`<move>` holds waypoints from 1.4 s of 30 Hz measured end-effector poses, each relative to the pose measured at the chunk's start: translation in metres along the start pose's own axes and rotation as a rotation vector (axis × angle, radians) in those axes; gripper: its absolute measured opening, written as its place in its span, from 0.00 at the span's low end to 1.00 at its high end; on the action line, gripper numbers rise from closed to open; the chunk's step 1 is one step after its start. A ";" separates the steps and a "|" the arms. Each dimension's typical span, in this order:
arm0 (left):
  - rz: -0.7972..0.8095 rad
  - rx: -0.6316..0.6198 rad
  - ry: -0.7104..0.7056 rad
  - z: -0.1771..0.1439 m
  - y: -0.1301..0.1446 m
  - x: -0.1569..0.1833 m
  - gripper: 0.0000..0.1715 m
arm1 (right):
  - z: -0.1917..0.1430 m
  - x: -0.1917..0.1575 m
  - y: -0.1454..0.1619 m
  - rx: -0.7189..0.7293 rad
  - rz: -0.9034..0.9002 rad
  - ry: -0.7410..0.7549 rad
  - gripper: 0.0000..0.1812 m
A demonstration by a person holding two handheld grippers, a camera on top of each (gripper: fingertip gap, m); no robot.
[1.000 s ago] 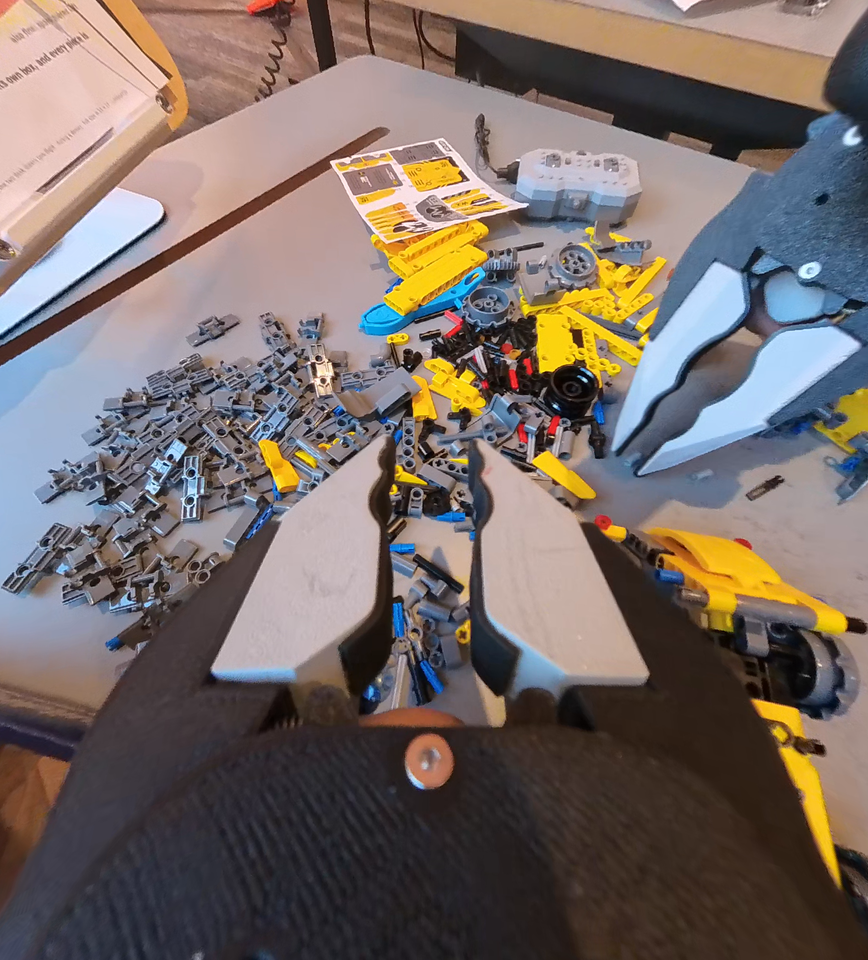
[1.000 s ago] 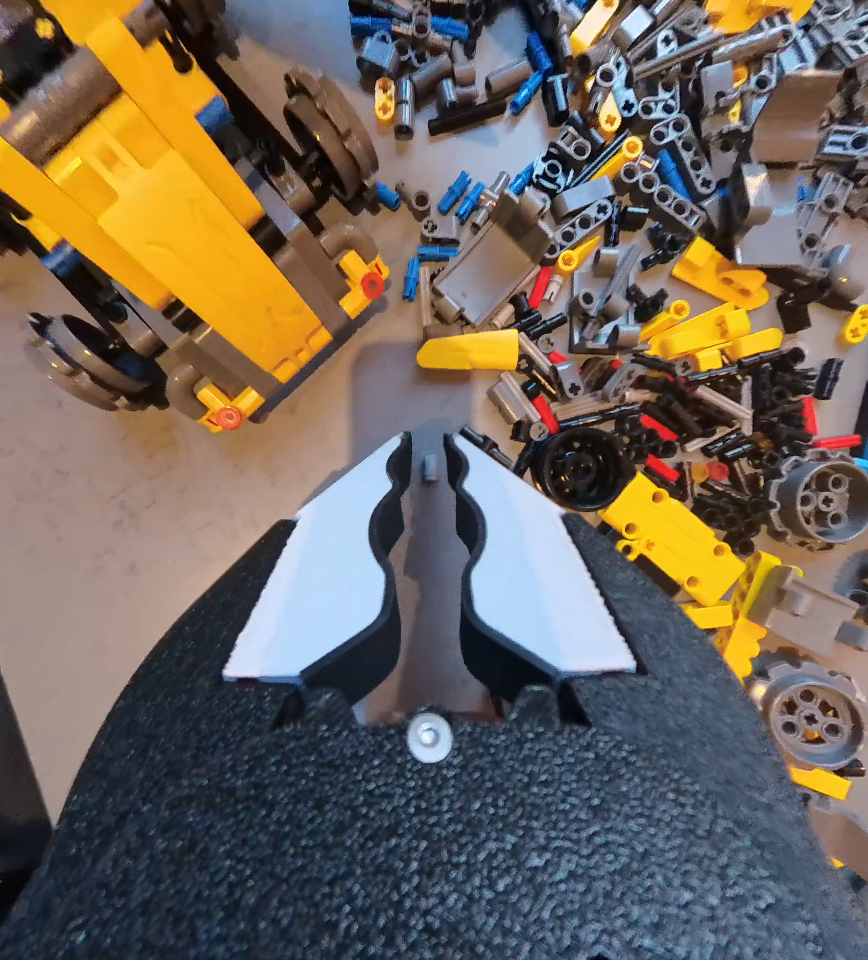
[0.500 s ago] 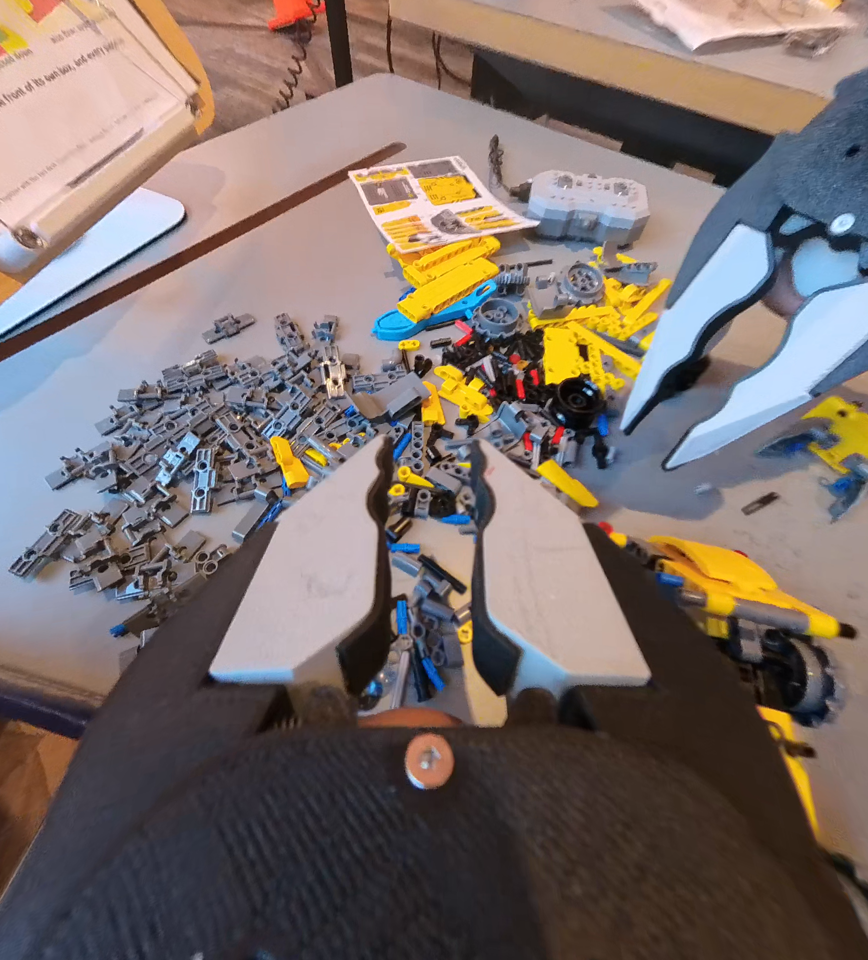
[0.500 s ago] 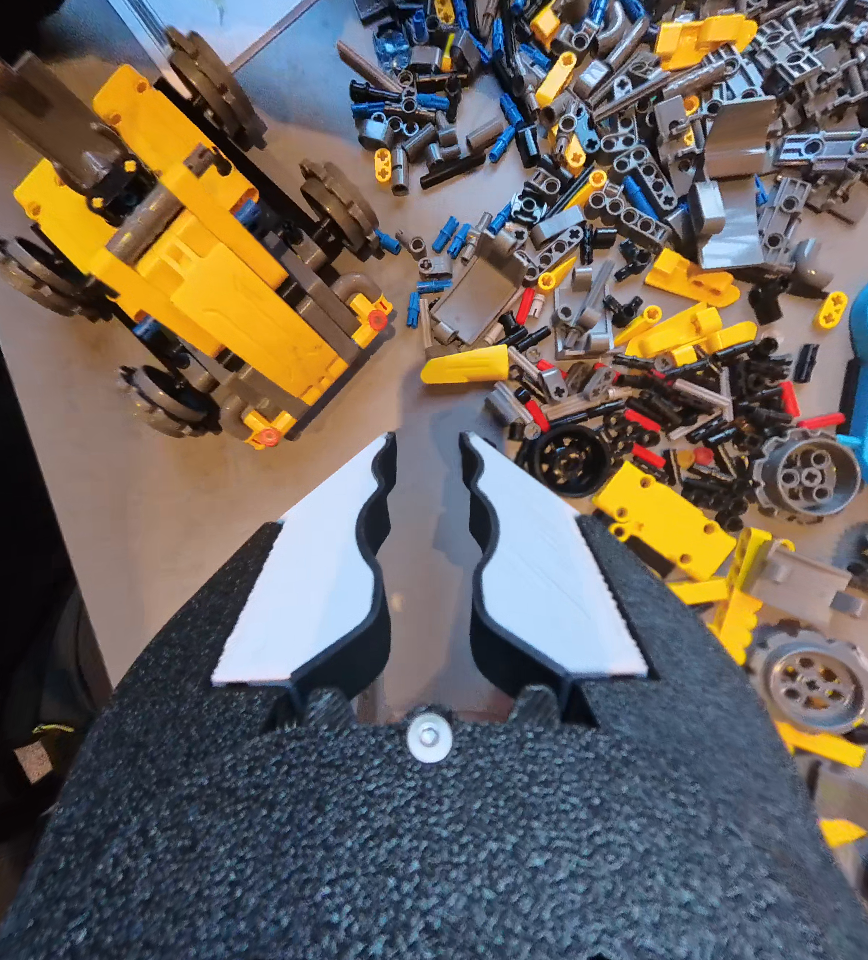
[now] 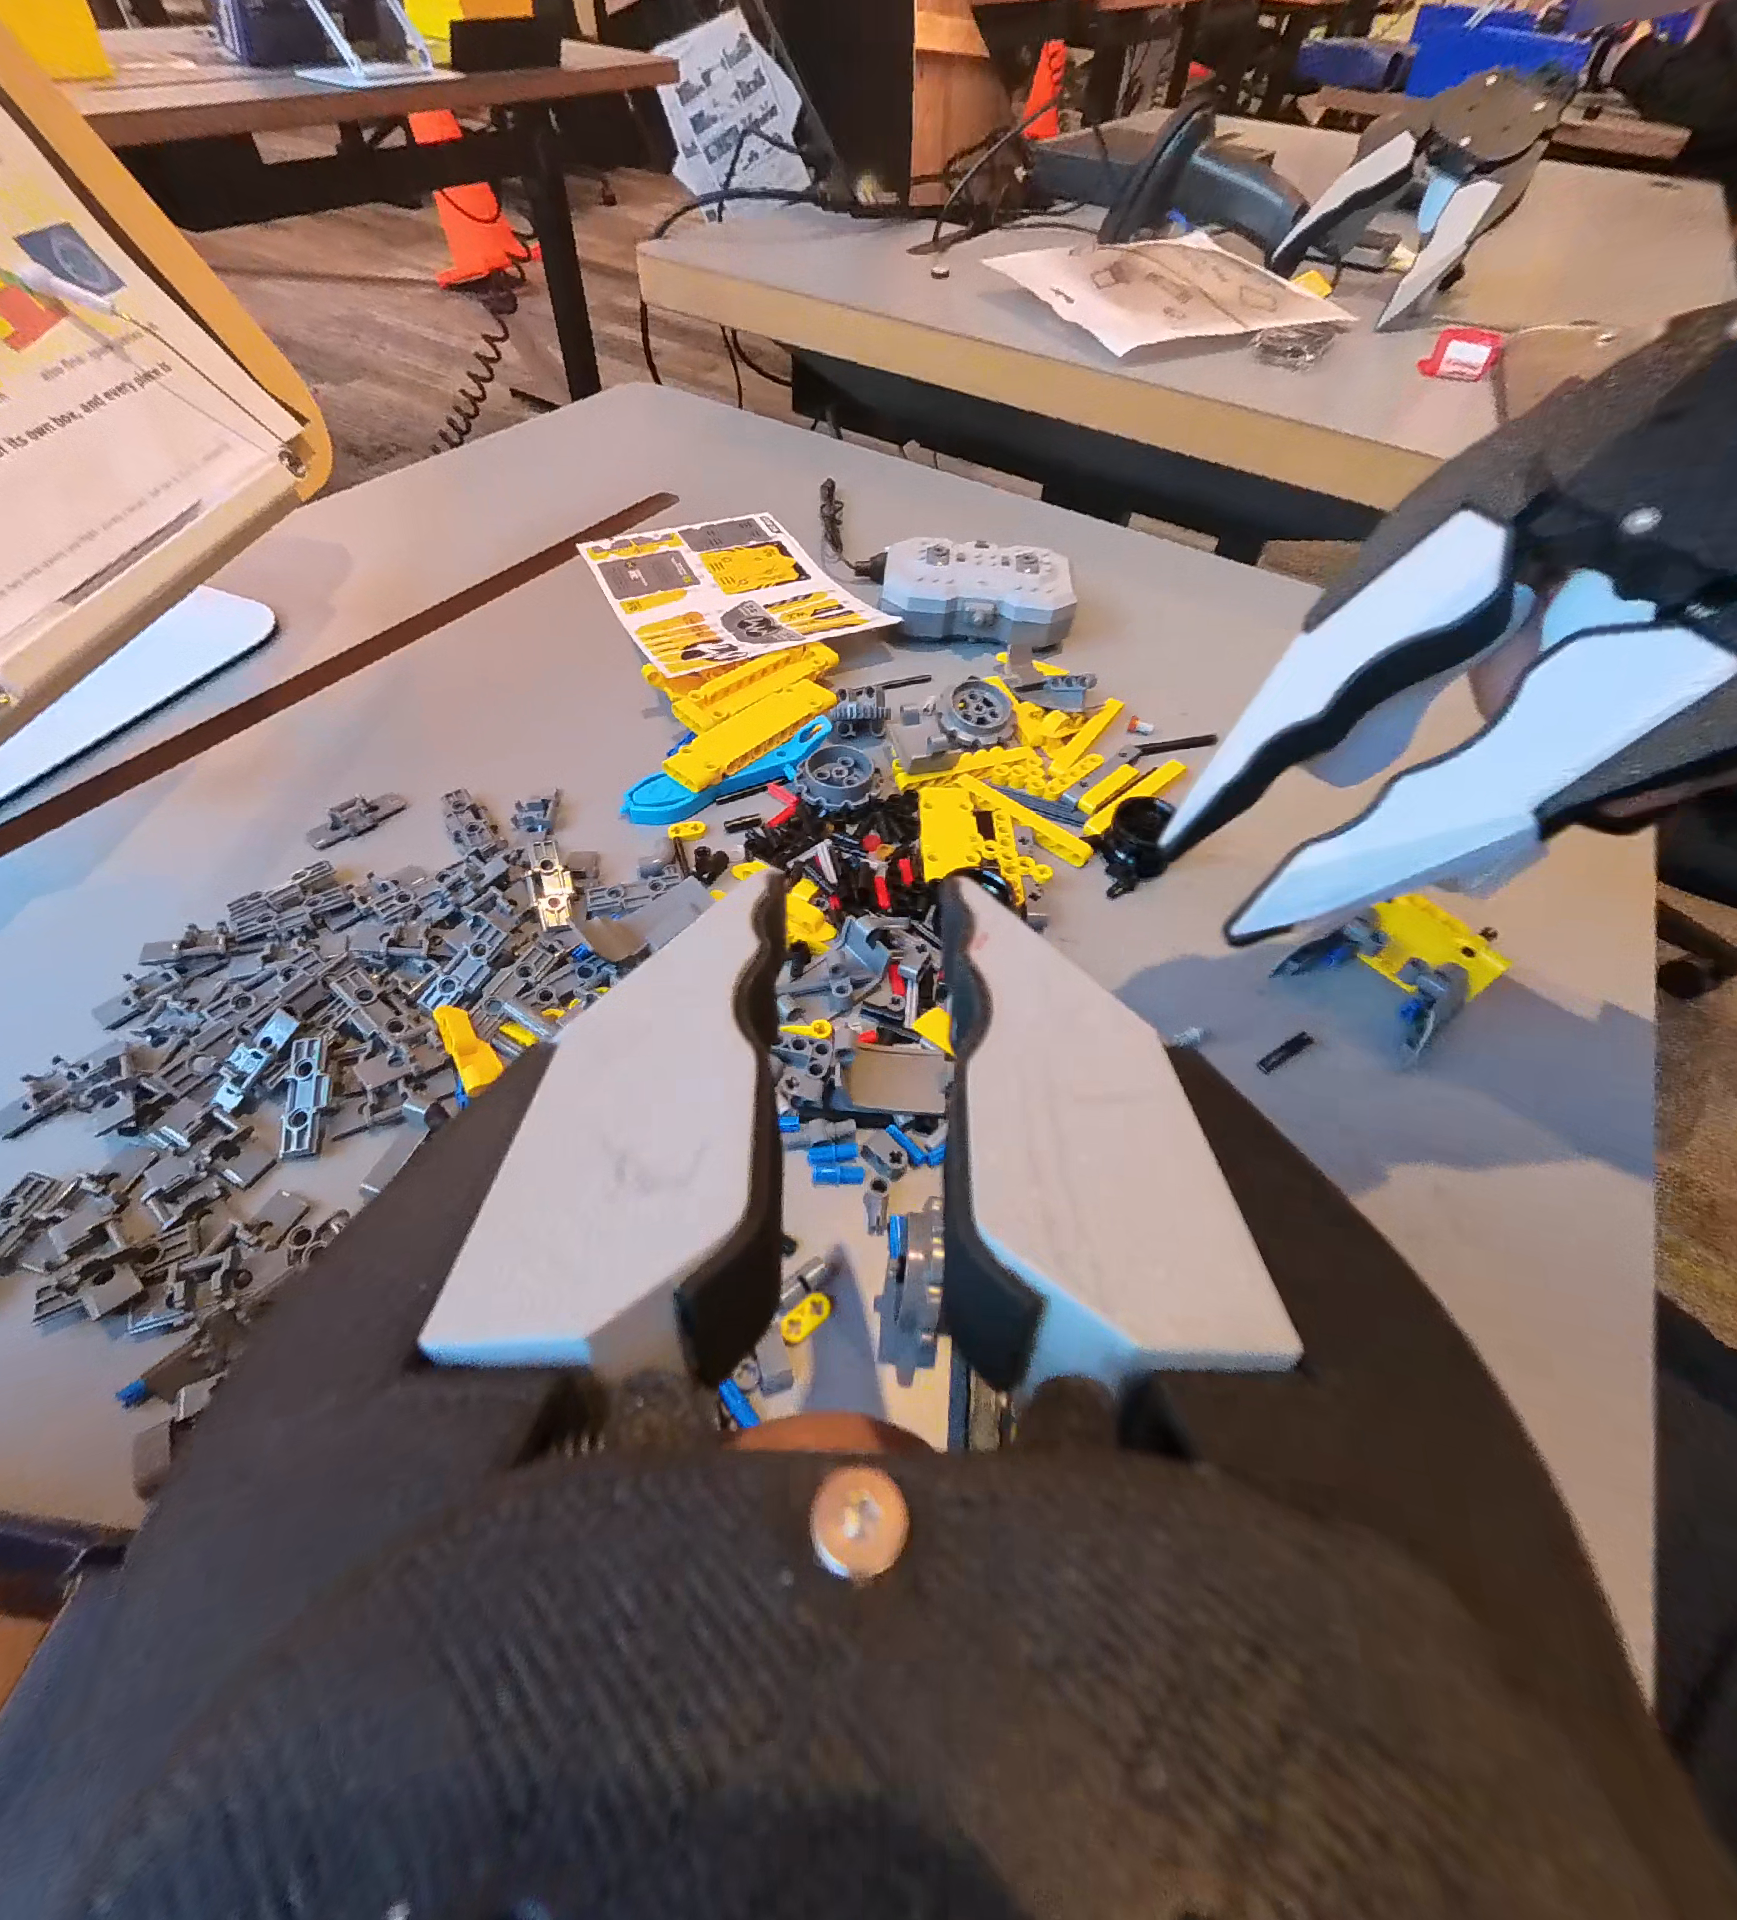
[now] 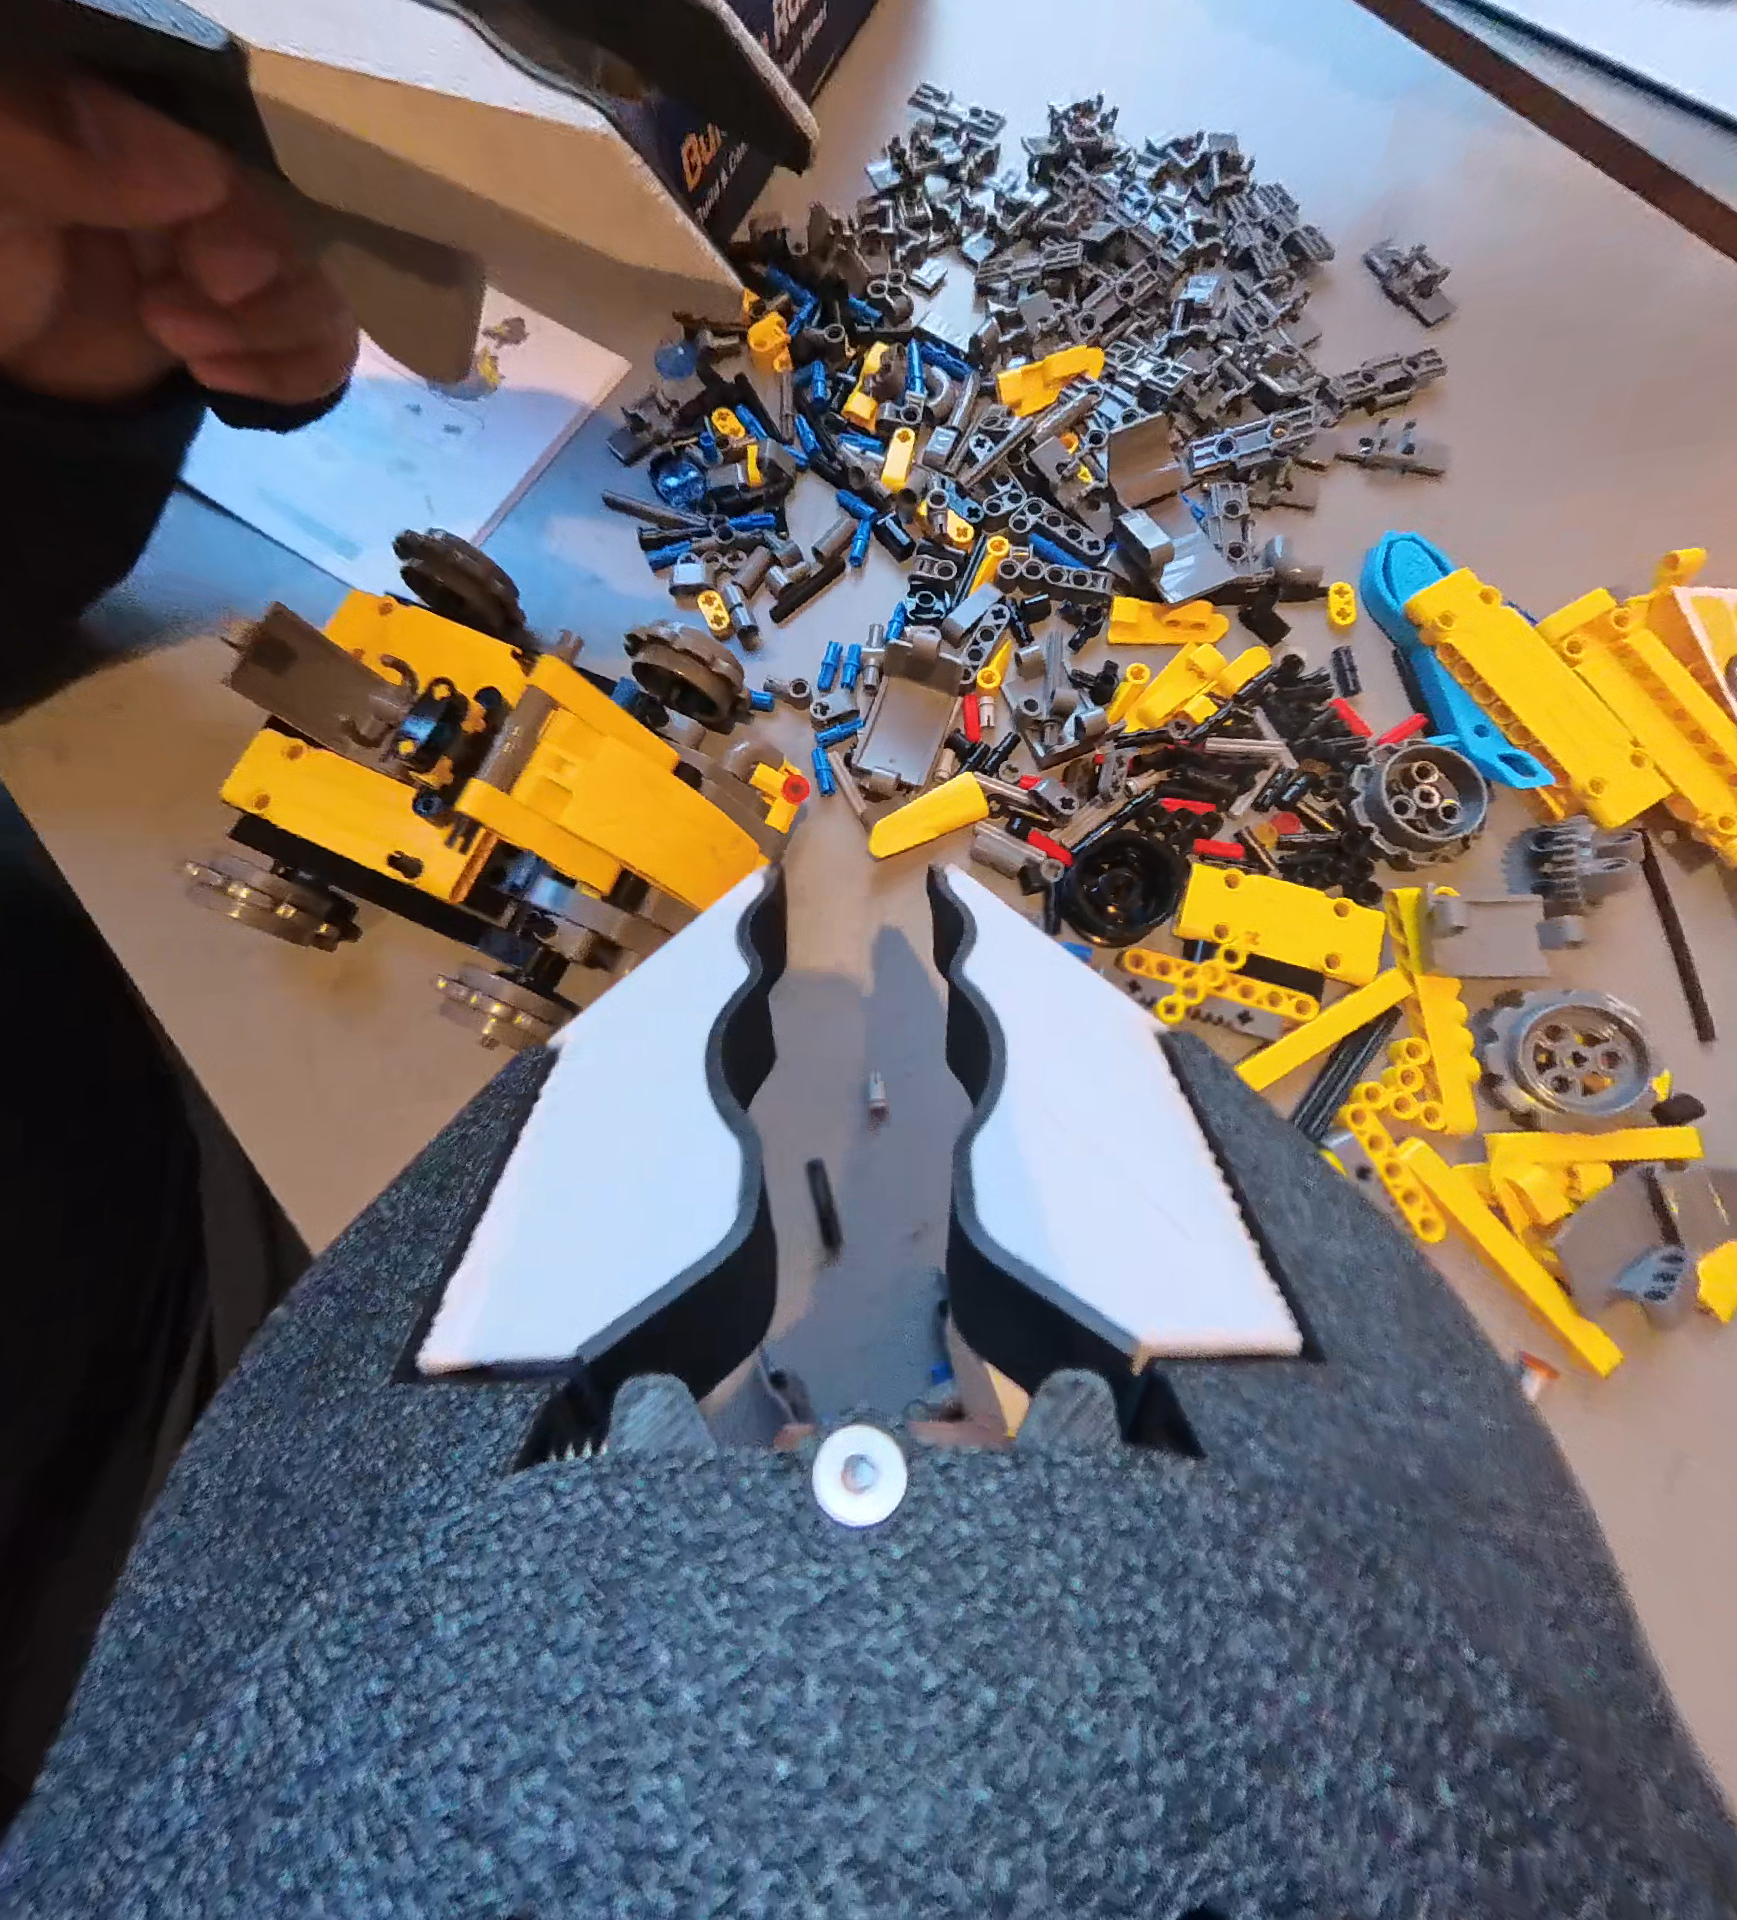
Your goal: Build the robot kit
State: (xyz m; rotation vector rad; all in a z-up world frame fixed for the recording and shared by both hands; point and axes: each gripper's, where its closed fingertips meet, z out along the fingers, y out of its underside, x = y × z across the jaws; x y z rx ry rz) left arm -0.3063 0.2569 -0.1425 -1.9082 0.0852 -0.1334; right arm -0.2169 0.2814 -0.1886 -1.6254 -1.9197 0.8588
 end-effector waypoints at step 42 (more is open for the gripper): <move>0.025 -0.127 -0.059 0.019 0.031 -0.009 0.17 | -0.031 0.007 0.021 0.165 0.055 0.006 0.16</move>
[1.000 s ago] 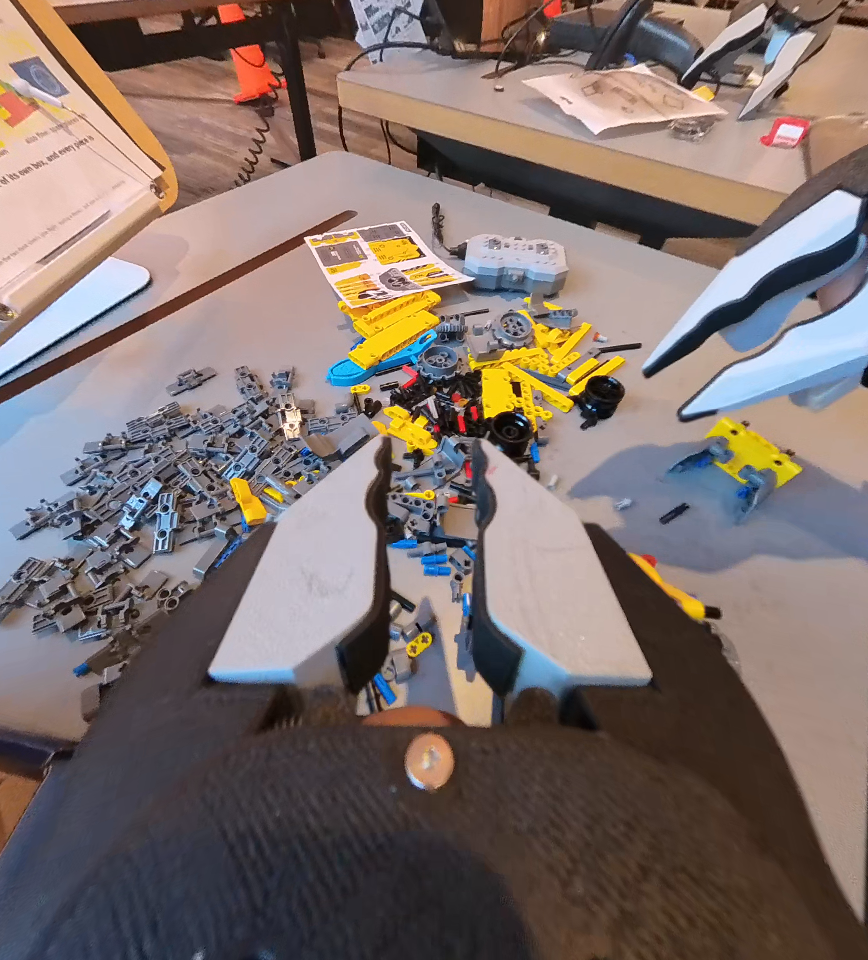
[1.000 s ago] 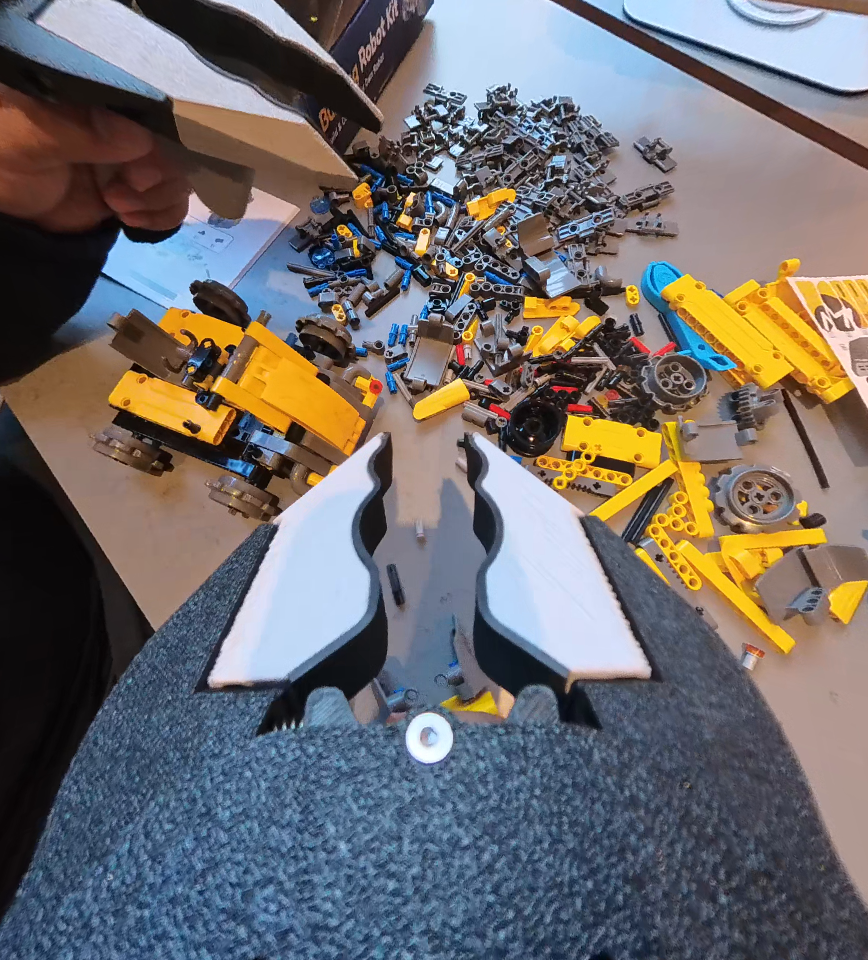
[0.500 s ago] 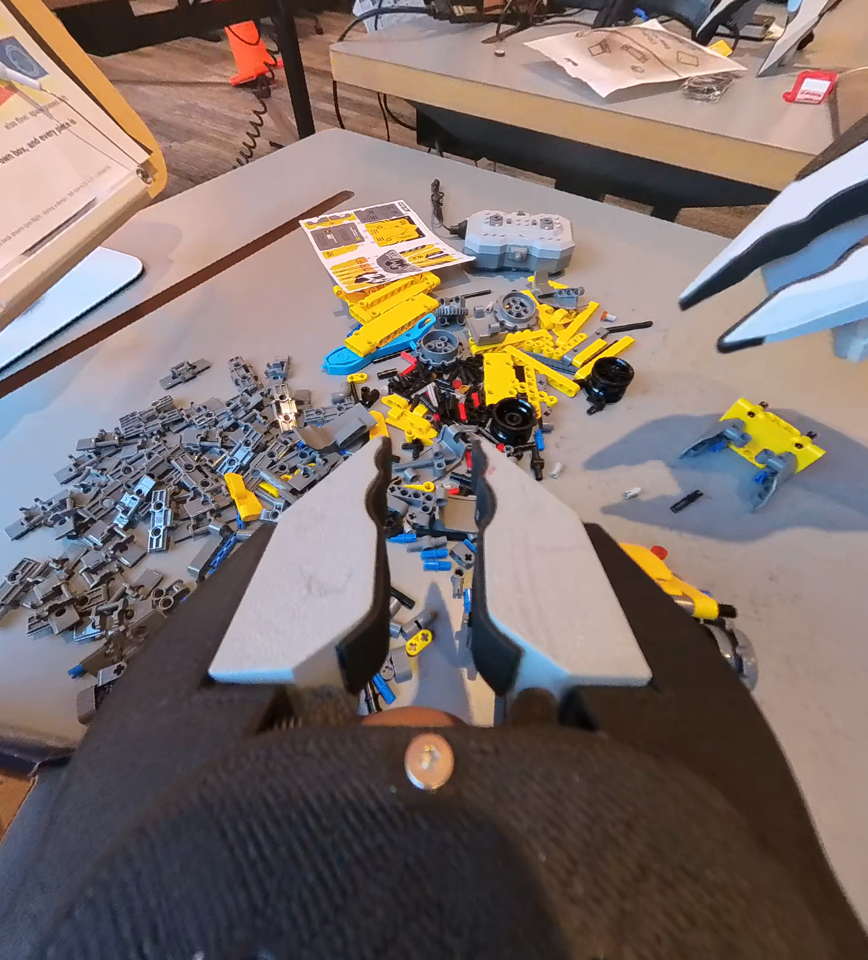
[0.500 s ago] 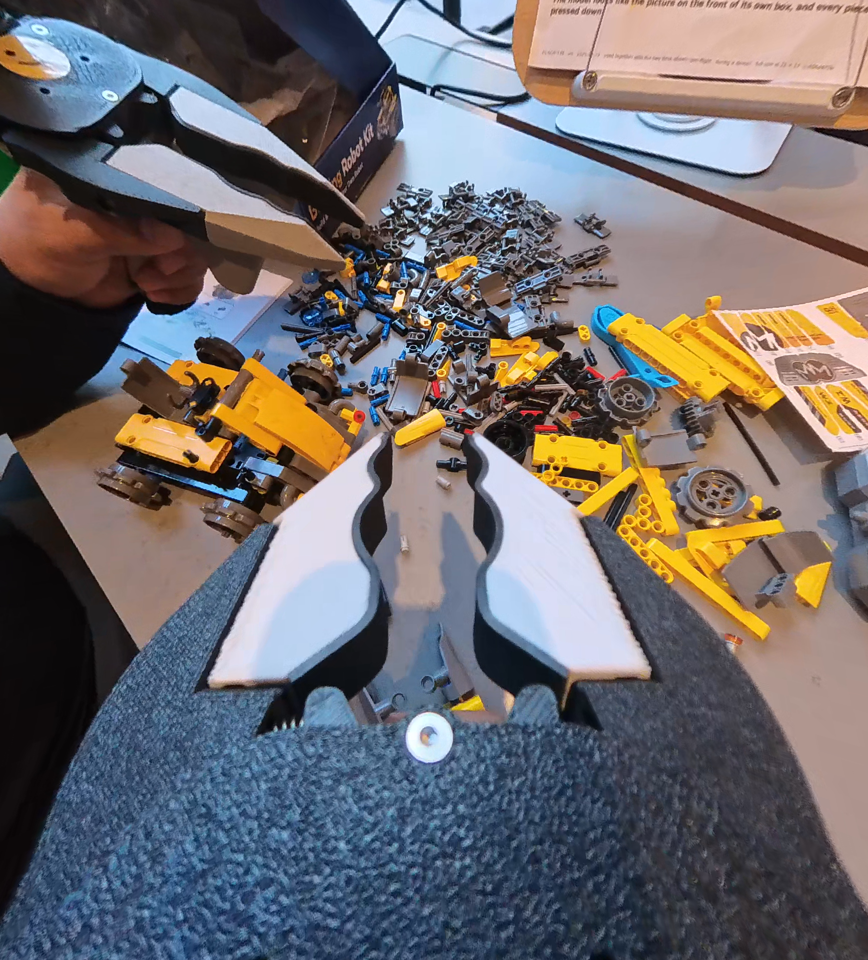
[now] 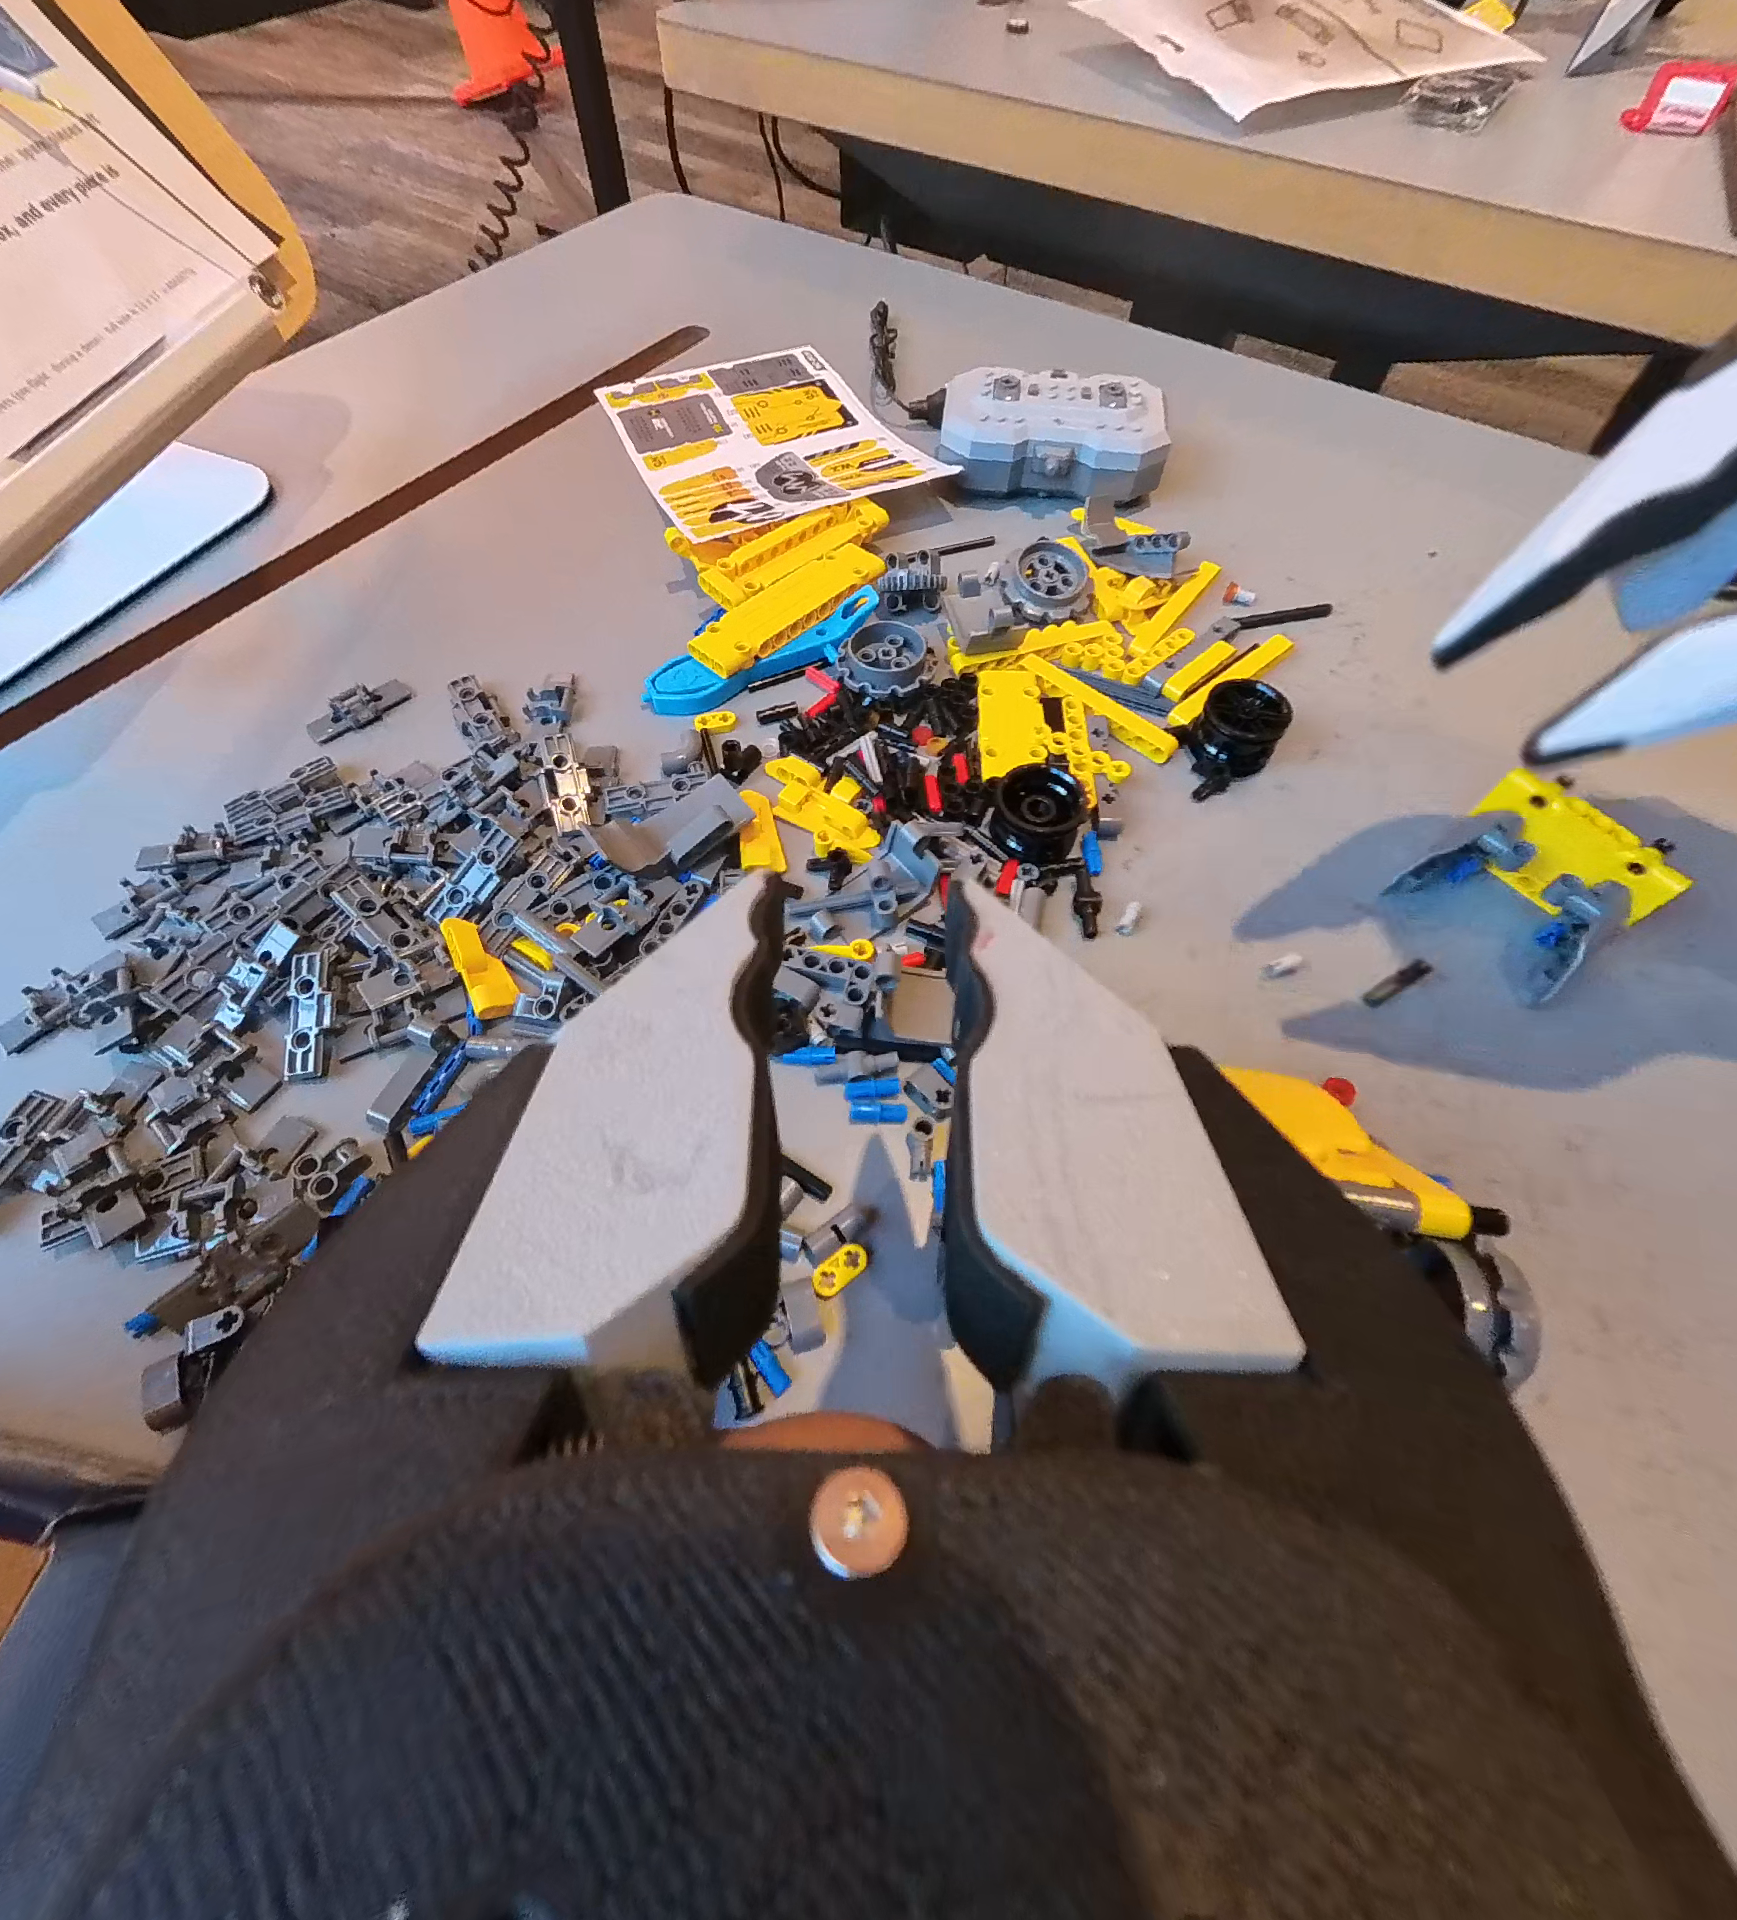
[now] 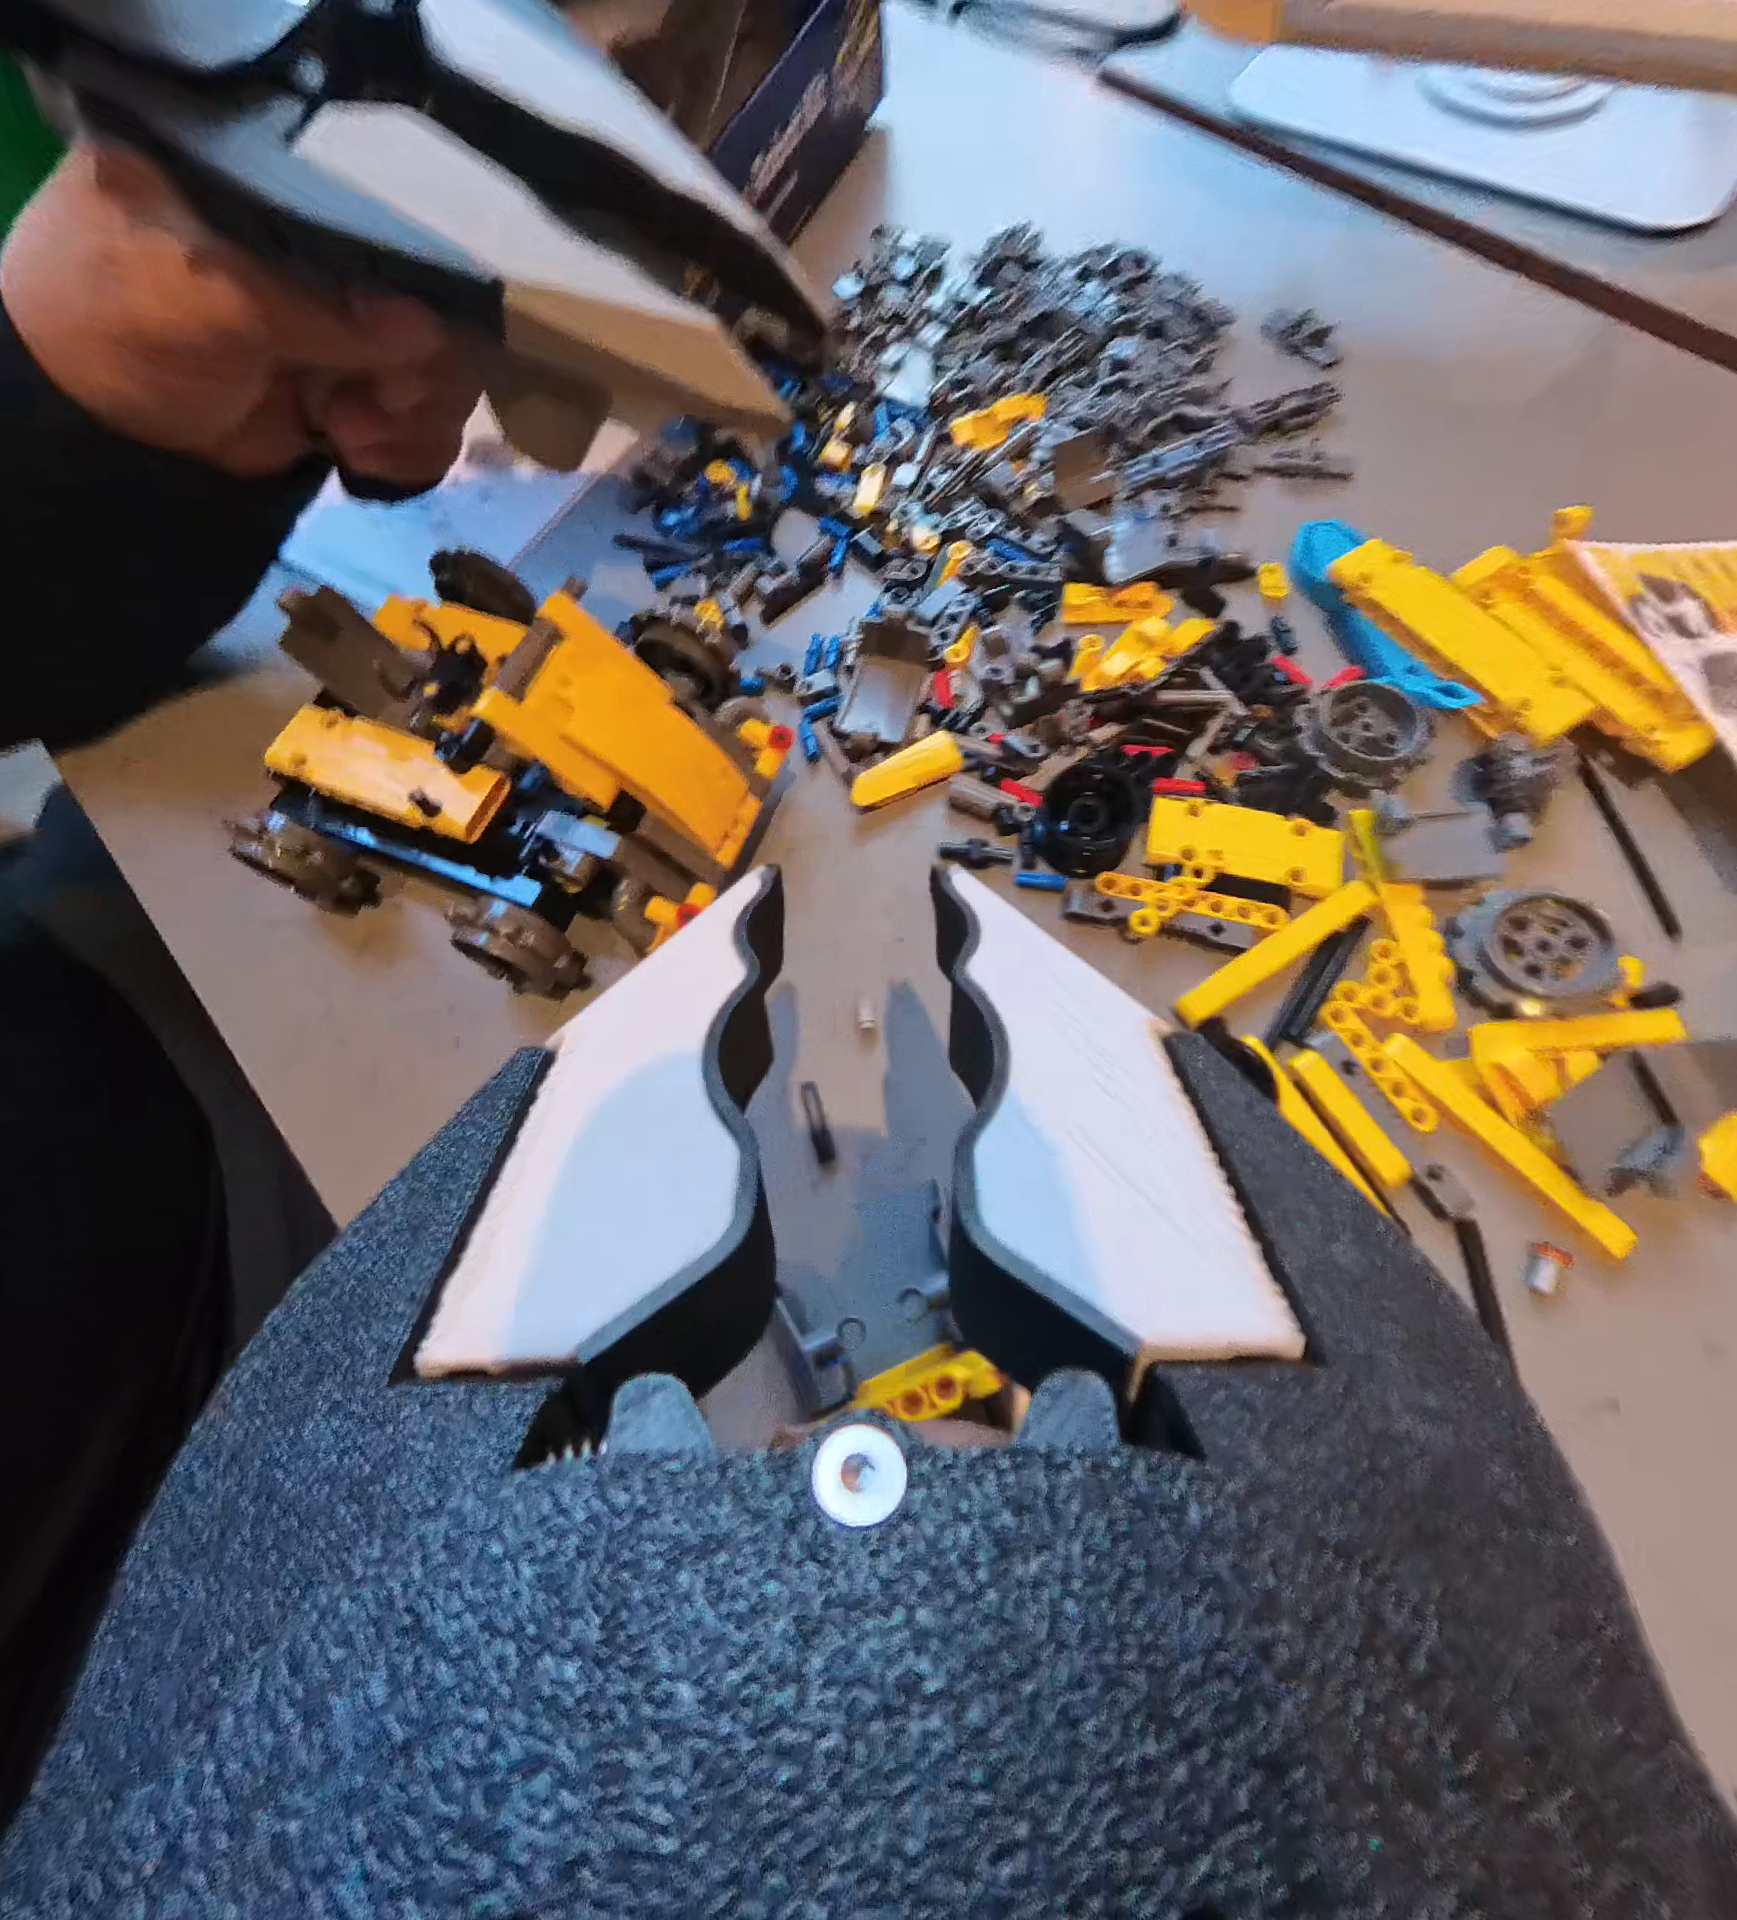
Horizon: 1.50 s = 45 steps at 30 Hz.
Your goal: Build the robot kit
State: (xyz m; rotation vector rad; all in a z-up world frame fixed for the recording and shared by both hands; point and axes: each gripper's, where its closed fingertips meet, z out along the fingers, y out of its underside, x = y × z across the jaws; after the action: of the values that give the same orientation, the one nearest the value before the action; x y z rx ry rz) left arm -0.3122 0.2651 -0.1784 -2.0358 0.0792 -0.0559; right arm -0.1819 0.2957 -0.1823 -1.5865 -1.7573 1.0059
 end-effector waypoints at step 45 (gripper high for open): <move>0.003 -0.112 -0.113 0.019 0.024 -0.014 0.19 | 0.009 0.006 0.055 -0.245 -0.178 -0.077 0.11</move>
State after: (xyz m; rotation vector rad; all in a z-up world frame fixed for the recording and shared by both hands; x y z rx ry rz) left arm -0.3259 0.2725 -0.2085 -2.1465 0.0142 0.0669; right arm -0.1590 0.3016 -0.2329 -1.5170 -2.1004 0.8016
